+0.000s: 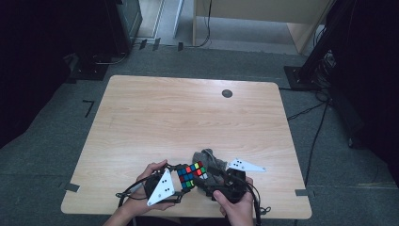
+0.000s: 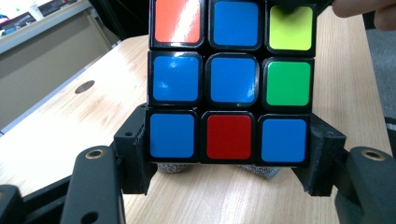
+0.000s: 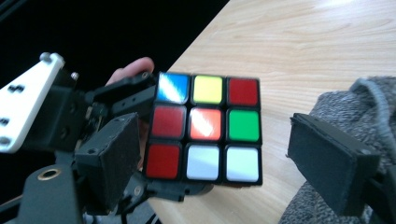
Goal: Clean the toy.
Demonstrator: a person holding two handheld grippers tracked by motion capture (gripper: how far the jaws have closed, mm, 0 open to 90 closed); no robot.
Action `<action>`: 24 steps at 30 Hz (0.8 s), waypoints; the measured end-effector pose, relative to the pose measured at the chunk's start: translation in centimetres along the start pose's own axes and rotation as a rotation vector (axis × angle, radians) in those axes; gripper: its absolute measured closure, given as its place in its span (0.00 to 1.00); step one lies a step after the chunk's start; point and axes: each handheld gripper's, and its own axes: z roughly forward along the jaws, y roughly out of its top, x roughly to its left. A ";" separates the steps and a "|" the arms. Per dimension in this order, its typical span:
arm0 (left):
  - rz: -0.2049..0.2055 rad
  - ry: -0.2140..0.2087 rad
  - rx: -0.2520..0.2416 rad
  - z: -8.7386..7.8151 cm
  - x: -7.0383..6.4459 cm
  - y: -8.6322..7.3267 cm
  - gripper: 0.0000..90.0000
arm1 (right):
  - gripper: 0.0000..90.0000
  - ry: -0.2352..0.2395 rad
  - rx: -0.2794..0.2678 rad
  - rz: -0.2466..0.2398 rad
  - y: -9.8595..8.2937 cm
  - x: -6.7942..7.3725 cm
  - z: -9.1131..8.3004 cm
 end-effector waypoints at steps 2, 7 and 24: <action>-0.023 0.009 0.010 -0.2 0.6 -0.3 0.38 | 0.20 -0.044 -0.051 -0.001 0.1 -0.3 -0.6; -0.128 0.072 0.038 -1.0 2.5 -1.8 0.38 | 0.25 -0.295 -0.133 -0.088 0.1 -2.4 -2.1; -0.320 -0.013 -0.079 -1.9 4.0 -2.6 0.38 | 0.59 -0.474 0.121 -0.224 -3.2 -4.9 3.2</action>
